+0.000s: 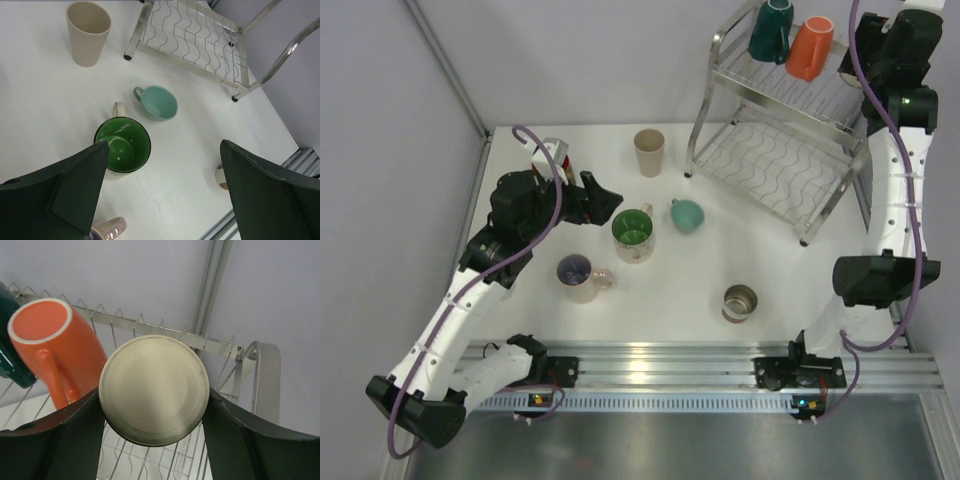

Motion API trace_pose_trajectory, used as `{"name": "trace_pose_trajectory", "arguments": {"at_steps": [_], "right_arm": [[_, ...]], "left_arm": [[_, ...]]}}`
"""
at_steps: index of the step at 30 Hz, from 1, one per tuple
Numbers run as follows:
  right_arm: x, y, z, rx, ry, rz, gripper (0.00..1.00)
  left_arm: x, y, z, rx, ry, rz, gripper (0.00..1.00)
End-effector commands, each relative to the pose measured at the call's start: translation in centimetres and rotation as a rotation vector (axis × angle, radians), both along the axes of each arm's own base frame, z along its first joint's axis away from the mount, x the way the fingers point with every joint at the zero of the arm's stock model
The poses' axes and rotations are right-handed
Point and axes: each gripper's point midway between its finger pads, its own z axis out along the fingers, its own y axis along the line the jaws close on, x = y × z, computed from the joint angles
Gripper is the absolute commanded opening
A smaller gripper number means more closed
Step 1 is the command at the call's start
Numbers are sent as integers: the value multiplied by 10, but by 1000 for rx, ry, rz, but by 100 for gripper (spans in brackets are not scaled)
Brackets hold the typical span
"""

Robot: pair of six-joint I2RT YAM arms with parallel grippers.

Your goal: Load the cups into the dish rack

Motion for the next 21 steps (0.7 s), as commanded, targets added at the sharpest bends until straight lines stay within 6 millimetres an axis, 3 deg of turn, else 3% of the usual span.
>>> {"name": "trace_pose_trajectory", "arguments": {"at_steps": [1,12,19,21], "right_arm": [[1,-2,19,31,-62,19,0],[29,2,-13,60,-3,71,4],[34,6,-19,69,10,94,28],[33,5,-18,67,11,93,40]], "left_arm": [[0,1,6,6,-30,-5,98],[5,-2,5,4,-16,-2,98],[8,-4,3,-5,0,-1,98],[8,-5,3,-8,6,-4,98]]}}
